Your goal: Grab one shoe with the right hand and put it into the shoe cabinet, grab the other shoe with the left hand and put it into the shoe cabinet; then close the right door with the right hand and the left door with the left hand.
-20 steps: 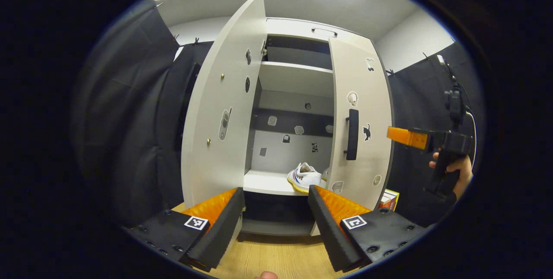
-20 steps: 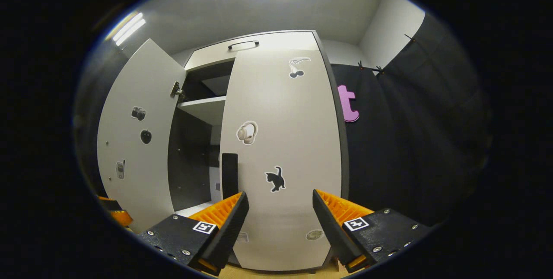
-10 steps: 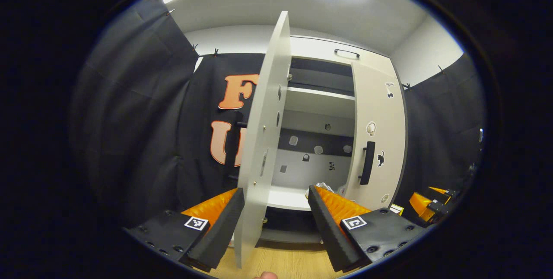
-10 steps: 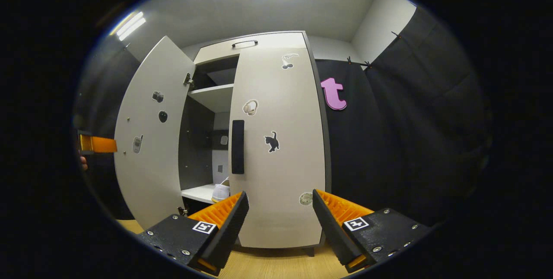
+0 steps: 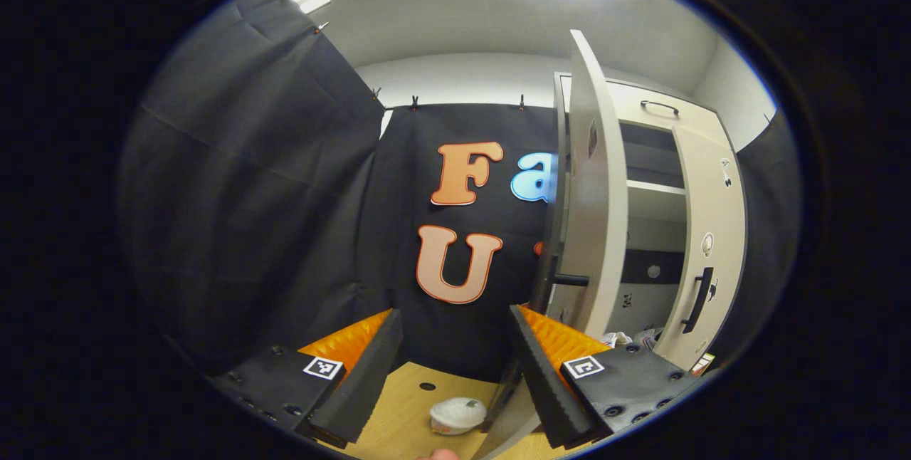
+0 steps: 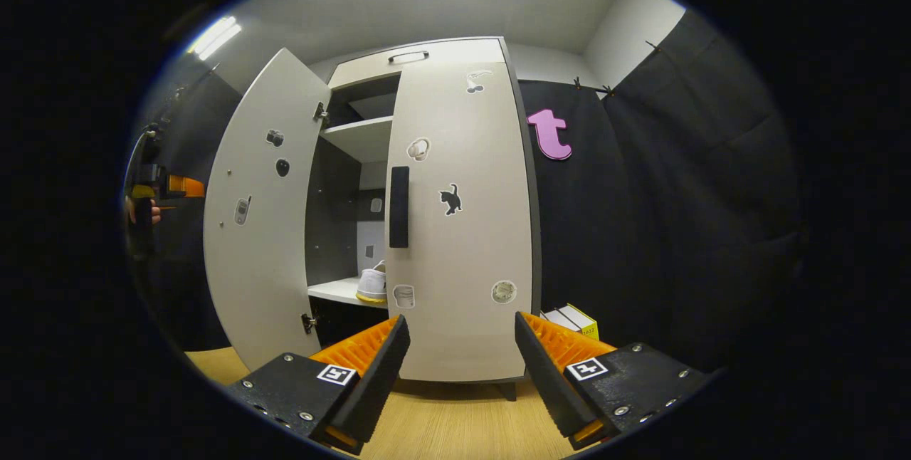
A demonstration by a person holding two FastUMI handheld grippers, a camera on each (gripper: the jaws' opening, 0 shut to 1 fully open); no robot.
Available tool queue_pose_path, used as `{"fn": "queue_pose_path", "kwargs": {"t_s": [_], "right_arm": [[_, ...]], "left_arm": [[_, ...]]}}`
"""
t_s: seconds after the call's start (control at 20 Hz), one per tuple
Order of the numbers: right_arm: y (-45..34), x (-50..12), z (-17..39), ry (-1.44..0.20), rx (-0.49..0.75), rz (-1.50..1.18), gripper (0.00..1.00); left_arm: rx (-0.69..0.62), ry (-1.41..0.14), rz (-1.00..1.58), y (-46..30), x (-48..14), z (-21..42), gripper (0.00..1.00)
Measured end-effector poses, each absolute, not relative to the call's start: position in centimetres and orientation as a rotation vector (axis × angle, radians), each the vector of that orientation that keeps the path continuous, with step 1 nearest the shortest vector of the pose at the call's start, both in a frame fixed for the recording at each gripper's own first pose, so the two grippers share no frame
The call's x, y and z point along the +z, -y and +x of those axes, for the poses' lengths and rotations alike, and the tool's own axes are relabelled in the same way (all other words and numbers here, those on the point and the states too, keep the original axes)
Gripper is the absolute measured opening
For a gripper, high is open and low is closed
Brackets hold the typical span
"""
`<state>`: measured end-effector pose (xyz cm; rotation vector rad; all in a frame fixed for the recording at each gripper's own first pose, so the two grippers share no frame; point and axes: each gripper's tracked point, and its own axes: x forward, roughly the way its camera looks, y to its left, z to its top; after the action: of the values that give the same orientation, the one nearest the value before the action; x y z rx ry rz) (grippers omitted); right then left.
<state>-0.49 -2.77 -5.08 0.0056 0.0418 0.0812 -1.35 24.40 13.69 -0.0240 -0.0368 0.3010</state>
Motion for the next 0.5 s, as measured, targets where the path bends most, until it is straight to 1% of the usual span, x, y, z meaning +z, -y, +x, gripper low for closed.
{"fn": "queue_pose_path", "kwargs": {"t_s": [0.1, 0.15, 0.2, 0.25, 0.3, 0.35, 0.4, 0.45, 0.5], "right_arm": [[2.8, -4.7, -0.7, -0.036, 0.080, -0.003, 0.92], [2.9, -4.6, -0.7, -0.035, 0.079, -0.001, 0.92], [3.0, -4.5, -0.7, -0.035, 0.074, 0.002, 0.92], [3.1, -4.5, -0.7, -0.035, 0.071, 0.002, 0.92], [3.2, -4.4, -0.7, -0.033, 0.066, -0.001, 0.92], [3.3, -4.2, -0.7, -0.030, 0.062, -0.005, 0.92], [3.3, -4.2, -0.8, -0.031, 0.067, -0.007, 0.92], [3.2, -4.3, -0.8, -0.034, 0.071, -0.012, 0.92], [3.2, -4.3, -0.9, -0.038, 0.072, -0.020, 0.92]], "left_arm": [[0.315, 0.037, 0.001, -25.3, 13.6, 0.2, 0.96], [0.314, 0.029, 0.013, -25.5, 13.4, 0.8, 0.99], [0.314, 0.016, 0.019, -25.4, 12.9, 1.2, 0.94], [0.306, 0.001, 0.017, -25.4, 12.4, 1.5, 0.94], [0.307, 0.003, 0.023, -25.4, 12.5, 1.6, 0.99], [0.304, 0.015, 0.027, -25.3, 12.6, 1.5, 0.99], [0.301, 0.021, 0.022, -25.2, 12.6, 1.6, 0.93], [0.290, 0.028, 0.012, -24.7, 12.6, 1.6, 0.99], [0.274, 0.026, 0.003, -24.3, 12.4, 1.6, 0.96]]}}
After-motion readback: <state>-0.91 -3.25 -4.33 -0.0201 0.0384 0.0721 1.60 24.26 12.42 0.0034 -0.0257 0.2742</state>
